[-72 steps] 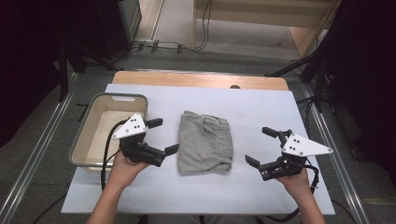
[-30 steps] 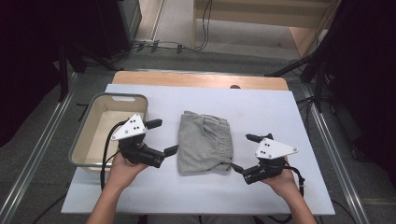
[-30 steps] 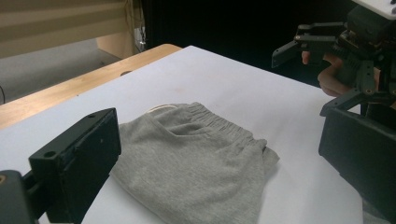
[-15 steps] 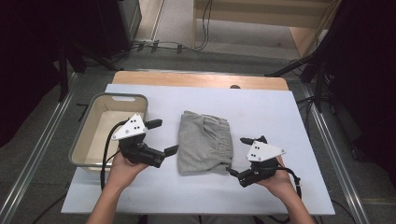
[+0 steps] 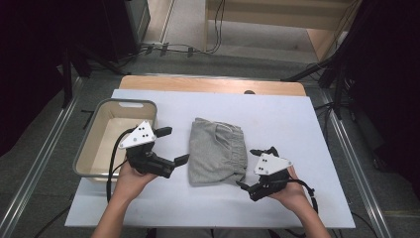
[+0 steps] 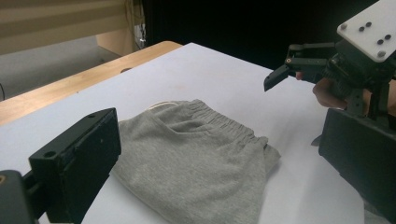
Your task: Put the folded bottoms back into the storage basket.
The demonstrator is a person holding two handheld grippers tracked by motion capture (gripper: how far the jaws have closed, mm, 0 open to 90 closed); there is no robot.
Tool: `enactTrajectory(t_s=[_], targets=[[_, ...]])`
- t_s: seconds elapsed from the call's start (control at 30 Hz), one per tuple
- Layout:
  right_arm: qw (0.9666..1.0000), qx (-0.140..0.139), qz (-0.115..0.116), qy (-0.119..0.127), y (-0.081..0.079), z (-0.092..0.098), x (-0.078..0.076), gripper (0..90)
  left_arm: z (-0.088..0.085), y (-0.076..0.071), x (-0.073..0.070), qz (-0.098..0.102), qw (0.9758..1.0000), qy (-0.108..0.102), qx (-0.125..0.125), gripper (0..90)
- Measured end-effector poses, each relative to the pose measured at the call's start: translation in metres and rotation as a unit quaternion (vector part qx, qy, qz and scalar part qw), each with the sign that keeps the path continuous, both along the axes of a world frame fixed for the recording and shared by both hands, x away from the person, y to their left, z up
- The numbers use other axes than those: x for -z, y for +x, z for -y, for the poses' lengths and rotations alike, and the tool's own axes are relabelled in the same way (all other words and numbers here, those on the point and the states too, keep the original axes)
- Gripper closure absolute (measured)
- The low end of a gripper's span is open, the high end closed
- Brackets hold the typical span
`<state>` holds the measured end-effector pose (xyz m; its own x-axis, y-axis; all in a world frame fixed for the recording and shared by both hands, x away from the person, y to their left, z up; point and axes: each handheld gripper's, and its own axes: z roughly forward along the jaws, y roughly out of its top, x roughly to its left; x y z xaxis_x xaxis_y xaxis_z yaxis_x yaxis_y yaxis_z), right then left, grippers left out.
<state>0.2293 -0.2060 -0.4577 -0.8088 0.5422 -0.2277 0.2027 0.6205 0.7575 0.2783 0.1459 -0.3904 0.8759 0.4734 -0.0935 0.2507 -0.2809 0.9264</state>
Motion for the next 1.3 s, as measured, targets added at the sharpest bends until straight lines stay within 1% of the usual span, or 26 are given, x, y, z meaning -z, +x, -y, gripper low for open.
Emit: enactTrajectory(t_s=[0.03,0.07,0.17,0.2,0.23,0.4,0.57,0.63,0.67,0.7,0.77,0.8,0.83,0.87,1.03,1.1,1.13,1.23,1.3], targets=[[1.0,0.0,-0.001,0.0,0.0,0.0,0.001,0.0,0.0,0.0,0.0,0.0,1.0,0.0,0.0,0.0],[1.0,-0.002,0.001,0.0,0.0,0.0,0.003,2.2,0.0,0.0,0.0,-0.001,1.0,0.0,0.001,0.0],[1.0,-0.003,0.006,-0.004,0.0,0.0,0.007,2.3,0.0,0.0,0.0,-0.004,1.0,-0.001,0.002,0.0],[1.0,-0.004,-0.001,-0.002,0.001,0.0,0.008,2.3,0.0,0.001,0.0,-0.004,1.0,0.0,0.002,0.0],[1.0,-0.005,-0.002,-0.003,0.001,0.0,0.008,2.3,0.0,0.001,0.0,-0.004,1.0,0.0,0.001,0.0],[0.9999,-0.012,-0.004,-0.008,0.001,-0.003,0.011,3.5,0.0,0.0,0.0,-0.004,1.0,0.0,0.001,0.0],[0.9997,-0.013,-0.005,-0.02,0.001,-0.005,0.014,4.7,0.0,0.0,0.0,-0.004,1.0,0.0,0.001,0.0],[0.9997,-0.014,-0.004,-0.022,0.002,-0.005,0.014,4.9,0.0,0.0,0.0,-0.004,1.0,0.001,0.001,0.0],[0.9996,-0.016,-0.005,-0.023,0.002,-0.005,0.015,7.0,0.0,0.0,0.0,-0.004,1.0,0.0,0.001,0.0],[0.9996,-0.018,-0.006,-0.022,0.002,-0.006,0.016,7.0,0.0,0.0,0.0,-0.004,1.0,0.0,0.001,0.0],[0.9994,-0.02,-0.005,-0.029,0.002,-0.007,0.017,7.2,0.0,0.0,0.0,-0.004,1.0,0.0,0.001,0.0],[0.9992,-0.022,-0.006,-0.032,0.002,-0.008,0.018,9.2,0.0,0.0,0.0,-0.004,1.0,0.0,0.001,0.0],[0.9992,-0.022,-0.006,-0.032,0.002,-0.008,0.018,9.2,0.0,0.0,0.0,-0.004,1.0,0.0,0.001,0.0],[0.999,-0.026,-0.004,-0.037,0.002,-0.01,0.02,12.1,0.0,0.0,0.0,-0.004,1.0,0.001,0.001,0.0],[0.9983,-0.029,-0.002,-0.051,0.001,-0.014,0.024,16.3,-0.001,0.001,0.0,-0.005,1.0,0.001,0.0,0.0],[0.9982,-0.027,0.0,-0.053,0.001,-0.015,0.025,16.5,-0.001,0.001,0.0,-0.005,1.0,0.002,0.0,0.0],[0.9979,-0.03,0.0,-0.058,0.002,-0.016,0.026,18.4,-0.001,0.001,0.0,-0.004,1.0,0.002,0.0,0.0],[0.9976,-0.032,0.0,-0.062,0.002,-0.016,0.028,19.5,-0.002,0.001,0.0,-0.004,1.0,0.003,0.0,0.0],[0.9969,-0.035,-0.002,-0.071,0.001,-0.018,0.029,21.6,-0.002,0.001,0.0,-0.005,1.0,0.003,-0.001,0.0]])
